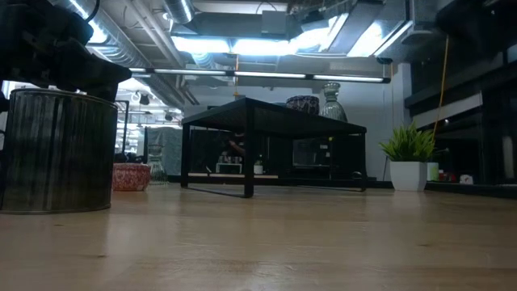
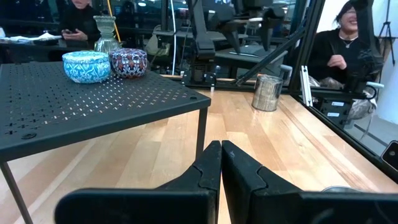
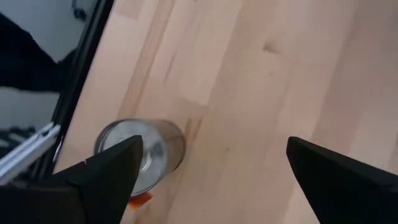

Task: Pick & Place candle stick holders
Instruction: Put the brown large scented candle on the shelf

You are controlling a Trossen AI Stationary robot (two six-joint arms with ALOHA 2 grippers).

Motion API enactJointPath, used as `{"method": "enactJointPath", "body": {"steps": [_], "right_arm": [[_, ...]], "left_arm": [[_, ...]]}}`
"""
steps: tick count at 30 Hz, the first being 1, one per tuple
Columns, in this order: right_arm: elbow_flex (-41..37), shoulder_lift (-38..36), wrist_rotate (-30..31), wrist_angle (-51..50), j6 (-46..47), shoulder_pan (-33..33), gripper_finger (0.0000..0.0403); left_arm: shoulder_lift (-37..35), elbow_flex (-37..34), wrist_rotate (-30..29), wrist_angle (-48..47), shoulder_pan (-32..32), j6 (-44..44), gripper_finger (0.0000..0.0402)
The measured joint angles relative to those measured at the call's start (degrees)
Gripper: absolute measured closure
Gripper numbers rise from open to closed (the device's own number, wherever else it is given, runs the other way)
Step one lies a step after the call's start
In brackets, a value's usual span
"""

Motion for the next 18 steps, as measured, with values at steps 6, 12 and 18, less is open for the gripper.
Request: {"method": "enactJointPath", "body": {"steps": [6, 12, 18], "right_arm": [[0.00, 4.16, 0.00, 0.46, 0.49, 5.44, 0.0003], [0.00, 7.74, -2.39, 4.77, 2.35, 10.39, 0.0003], [0.00, 10.63, -2.44, 10.28, 0.41, 13.51, 0.0003]], "left_arm": [[0.00, 0.00, 0.01, 0.00, -0.02, 0.00, 0.0395], [-0.01, 0.00, 0.01, 0.00, 0.00, 0.00, 0.0395], [0.00, 0.00, -0.02, 0.00, 0.01, 0.00, 0.0395]]}}
